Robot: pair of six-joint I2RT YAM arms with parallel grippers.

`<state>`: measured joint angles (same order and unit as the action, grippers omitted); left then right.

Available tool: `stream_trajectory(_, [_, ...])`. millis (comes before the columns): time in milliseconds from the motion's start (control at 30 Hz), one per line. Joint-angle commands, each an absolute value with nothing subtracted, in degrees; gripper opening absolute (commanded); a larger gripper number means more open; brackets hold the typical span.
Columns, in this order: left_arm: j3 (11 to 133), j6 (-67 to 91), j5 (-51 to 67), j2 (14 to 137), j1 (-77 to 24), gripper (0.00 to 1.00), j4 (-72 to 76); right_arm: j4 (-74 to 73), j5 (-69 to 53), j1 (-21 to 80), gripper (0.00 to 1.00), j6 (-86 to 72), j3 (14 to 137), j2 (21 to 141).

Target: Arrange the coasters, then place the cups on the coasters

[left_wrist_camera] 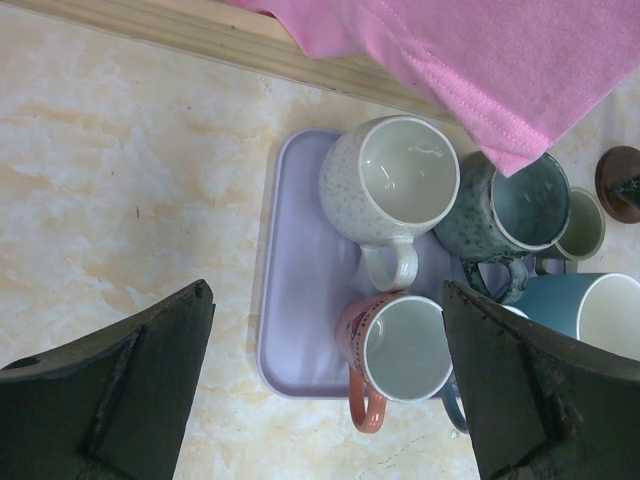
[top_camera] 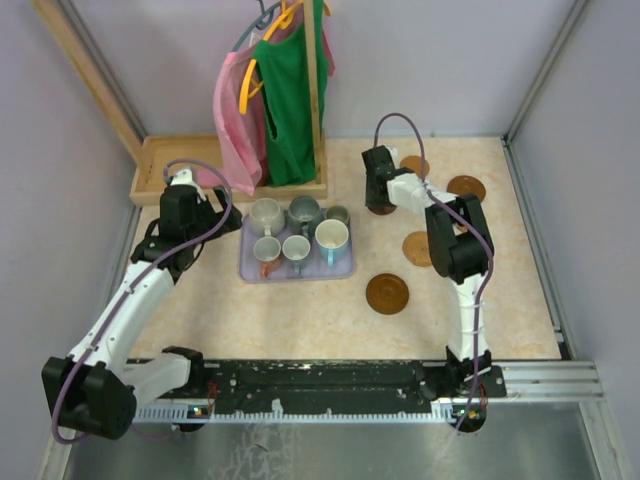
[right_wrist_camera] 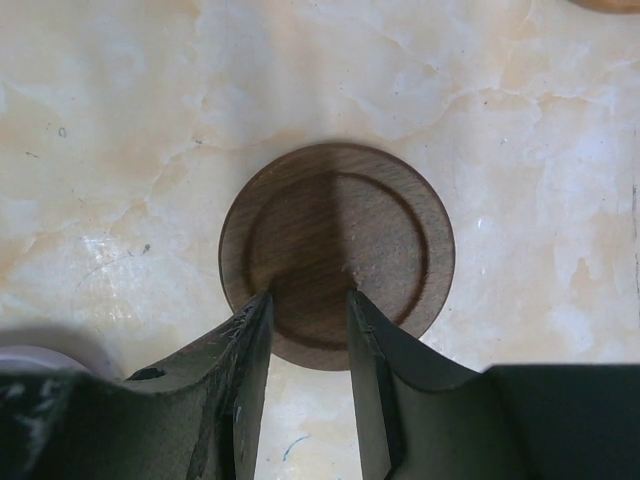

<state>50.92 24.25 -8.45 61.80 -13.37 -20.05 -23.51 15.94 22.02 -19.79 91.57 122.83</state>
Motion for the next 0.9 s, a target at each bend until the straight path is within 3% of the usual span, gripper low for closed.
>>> stream_trajectory(0, [50.9,24.4,-8.2,60.4,-13.5,1.00,-20.7,-25.5,16.8,22.6,0.37,-18.5,93.9,121.0])
stream_trajectory(200, [51.2,24.0,-9.0,60.8,-13.5,1.00,-20.8,-25.5,16.8,17.7,0.38,-18.6,101.7,121.7])
stream_trajectory(600, [53.7,23.6,-9.8,64.2,-13.5,1.00,-20.6,-32.3,19.5,12.0,0.38,-16.7,124.9,138.3])
stream_trajectory(867, [55.0,23.2,-11.6,65.6,-13.5,1.00,-20.9,-33.9,17.4,9.0,0.38,-17.9,133.1,144.4])
